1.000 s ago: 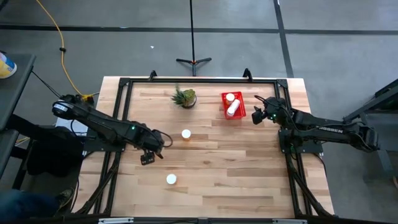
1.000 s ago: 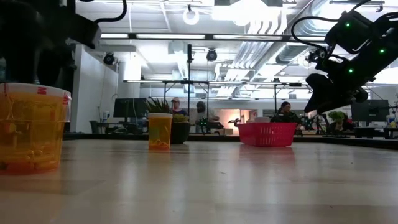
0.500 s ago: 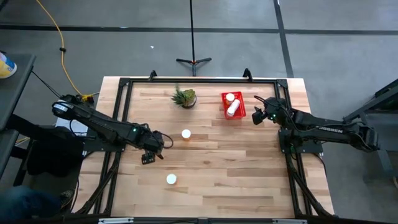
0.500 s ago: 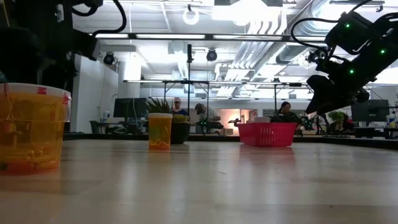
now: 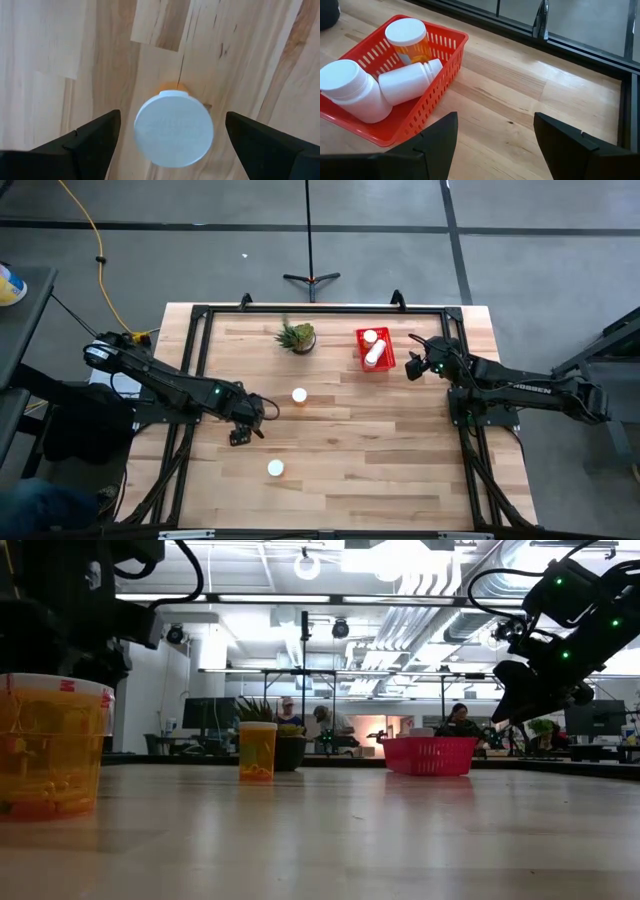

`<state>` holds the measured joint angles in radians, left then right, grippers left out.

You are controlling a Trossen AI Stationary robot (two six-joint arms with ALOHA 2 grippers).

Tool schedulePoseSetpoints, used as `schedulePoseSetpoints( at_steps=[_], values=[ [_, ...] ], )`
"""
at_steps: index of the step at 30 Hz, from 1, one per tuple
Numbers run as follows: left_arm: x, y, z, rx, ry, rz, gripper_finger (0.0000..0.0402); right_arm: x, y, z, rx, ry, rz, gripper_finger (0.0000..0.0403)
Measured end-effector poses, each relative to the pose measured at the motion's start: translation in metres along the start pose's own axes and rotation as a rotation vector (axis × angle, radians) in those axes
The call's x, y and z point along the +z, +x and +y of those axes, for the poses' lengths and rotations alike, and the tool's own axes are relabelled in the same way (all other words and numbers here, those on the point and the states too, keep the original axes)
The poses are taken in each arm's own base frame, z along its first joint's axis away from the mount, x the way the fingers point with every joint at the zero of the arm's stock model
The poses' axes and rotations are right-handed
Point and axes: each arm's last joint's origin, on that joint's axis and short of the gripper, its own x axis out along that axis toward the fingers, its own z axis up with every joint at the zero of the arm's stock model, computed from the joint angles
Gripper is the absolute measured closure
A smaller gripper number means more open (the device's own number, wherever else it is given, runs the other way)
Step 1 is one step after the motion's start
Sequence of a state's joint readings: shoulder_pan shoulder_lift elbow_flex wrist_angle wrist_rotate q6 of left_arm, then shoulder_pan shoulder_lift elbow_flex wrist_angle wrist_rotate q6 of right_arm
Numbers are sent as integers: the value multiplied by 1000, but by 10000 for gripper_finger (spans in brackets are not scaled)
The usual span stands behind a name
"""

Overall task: Pick and place pill bottles into a basket
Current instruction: Put the middle left orange pill bottle into the bin

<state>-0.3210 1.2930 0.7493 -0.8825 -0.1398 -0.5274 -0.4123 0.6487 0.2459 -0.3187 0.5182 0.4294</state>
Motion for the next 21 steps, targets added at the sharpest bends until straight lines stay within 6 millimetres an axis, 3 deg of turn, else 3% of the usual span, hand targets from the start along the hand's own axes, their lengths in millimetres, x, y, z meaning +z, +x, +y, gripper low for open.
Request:
schedulePoseSetpoints(
  at_steps=[10,21],
  values=[
    [2,0,-1,-6,-3,-21,12,0,0,0,0,0,1,151],
    [1,0,-1,-7,-3,-18,75,0,0,0,2,0,2,151]
  ],
)
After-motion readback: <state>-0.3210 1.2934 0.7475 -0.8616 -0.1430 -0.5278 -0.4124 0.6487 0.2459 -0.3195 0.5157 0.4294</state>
